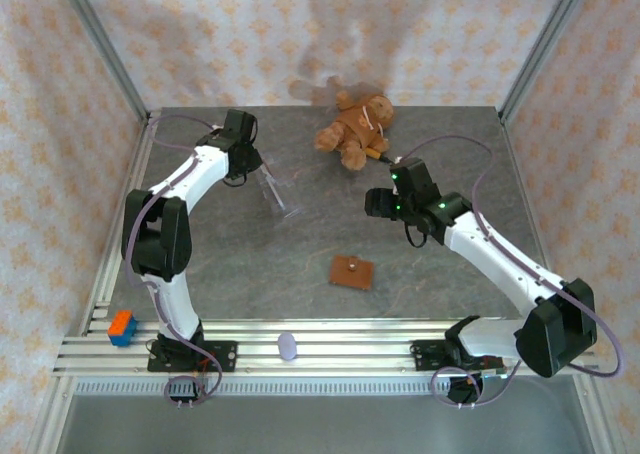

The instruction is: Put the credit cards into the card holder

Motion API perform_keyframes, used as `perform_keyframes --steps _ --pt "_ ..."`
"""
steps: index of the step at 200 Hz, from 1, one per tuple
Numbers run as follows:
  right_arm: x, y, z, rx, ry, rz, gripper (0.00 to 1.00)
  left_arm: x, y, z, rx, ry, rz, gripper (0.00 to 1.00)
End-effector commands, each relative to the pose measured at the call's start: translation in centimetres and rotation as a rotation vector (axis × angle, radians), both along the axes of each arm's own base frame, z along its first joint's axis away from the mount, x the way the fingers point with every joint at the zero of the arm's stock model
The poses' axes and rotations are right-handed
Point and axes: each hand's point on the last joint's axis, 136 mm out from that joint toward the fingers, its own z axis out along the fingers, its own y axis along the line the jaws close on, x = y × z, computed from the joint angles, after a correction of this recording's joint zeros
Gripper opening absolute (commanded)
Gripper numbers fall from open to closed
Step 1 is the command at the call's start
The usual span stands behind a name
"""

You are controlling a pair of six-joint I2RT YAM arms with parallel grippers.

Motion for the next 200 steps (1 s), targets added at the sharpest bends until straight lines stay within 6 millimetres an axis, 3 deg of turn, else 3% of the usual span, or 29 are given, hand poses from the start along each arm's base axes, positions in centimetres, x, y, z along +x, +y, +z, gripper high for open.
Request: perform_keyframes --steps 1,60,67,99,108,120,141,154,200 --pt "-0.3 0.2 0.7 0.02 -0.005 0.009 0.76 0.6 -0.6 2.1 -0.027 -0.044 -0.011 0.31" --pt "-0.6 0.3 0.3 0.011 0.01 0.023 0.76 1.6 0.3 1.4 0.026 -0.062 0.012 0.29" --pt "-0.6 0.2 0.4 0.008 0.008 0.022 0.76 1.9 0.1 -0.2 0.026 -0.032 0.003 0.26" --pt "-0.7 0.1 0.8 0.007 0.005 0.022 0.74 2.3 -0.2 -1.2 0.024 -0.018 -0.023 0.21" --pt "-0.8 0.2 0.9 0.012 0.004 0.032 0.69 2.5 -0.5 -1.3 0.022 -0.03 -0.041 0.19" --pt "-0.9 0.2 1.1 0.016 -0.003 0.03 0.67 2.9 -0.8 -1.2 0.019 -0.043 -0.076 0.06" --pt "-0.9 0.4 1.5 0.03 -0.009 0.039 0.62 3.6 -1.7 -1.0 0.002 -0.053 -0.134 0.06" --pt "-0.9 0.6 1.8 0.04 -0.01 0.047 0.62 4.3 -2.5 -0.7 -0.01 -0.07 -0.192 0.01" --pt "-0.8 1.1 1.3 0.049 0.011 0.057 0.62 4.6 -4.7 -0.7 -0.005 -0.048 -0.356 0.03"
